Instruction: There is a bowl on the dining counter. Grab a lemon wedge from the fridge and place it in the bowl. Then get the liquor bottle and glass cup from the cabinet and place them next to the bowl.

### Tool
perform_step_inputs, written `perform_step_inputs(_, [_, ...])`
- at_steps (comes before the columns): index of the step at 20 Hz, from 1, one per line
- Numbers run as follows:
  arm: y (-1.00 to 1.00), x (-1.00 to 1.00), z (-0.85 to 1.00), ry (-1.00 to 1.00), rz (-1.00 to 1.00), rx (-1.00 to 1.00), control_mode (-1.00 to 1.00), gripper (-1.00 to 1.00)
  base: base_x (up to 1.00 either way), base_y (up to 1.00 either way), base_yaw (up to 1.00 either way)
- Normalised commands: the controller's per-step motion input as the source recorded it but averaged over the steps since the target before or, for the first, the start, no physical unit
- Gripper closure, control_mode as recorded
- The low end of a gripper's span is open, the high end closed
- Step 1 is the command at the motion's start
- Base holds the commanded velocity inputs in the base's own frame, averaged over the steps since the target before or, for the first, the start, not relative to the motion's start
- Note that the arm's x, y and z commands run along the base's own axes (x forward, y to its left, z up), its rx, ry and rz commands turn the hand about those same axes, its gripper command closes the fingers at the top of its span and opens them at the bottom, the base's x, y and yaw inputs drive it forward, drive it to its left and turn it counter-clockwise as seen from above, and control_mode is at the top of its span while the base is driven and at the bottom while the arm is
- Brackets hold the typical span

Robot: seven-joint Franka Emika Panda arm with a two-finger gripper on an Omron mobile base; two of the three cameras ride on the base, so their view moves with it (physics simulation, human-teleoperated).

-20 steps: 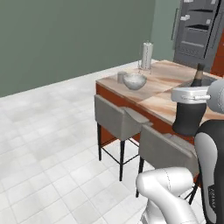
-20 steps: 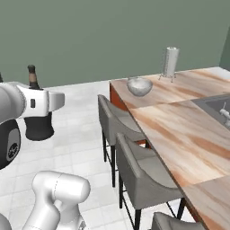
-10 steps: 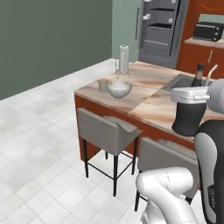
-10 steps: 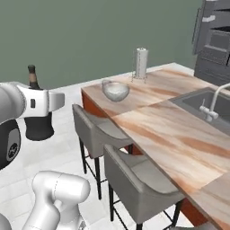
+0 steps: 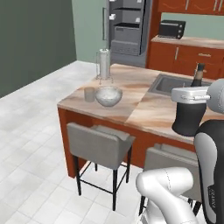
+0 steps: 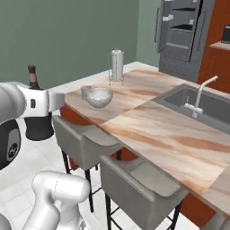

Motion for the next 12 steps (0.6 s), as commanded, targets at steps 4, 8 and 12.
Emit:
perform_step_inputs(4, [0.0,0.0,0.0,0.0,0.0,0.0,1.0,1.0,0.14,0.67,-0.39])
perform_step_inputs(8, [0.0,0.0,0.0,0.0,0.0,0.0,1.0,1.0,0.17,0.7,-0.38])
perform_step_inputs(12, [0.0,0.0,0.0,0.0,0.0,0.0,1.0,1.0,0.21,0.65,-0.38])
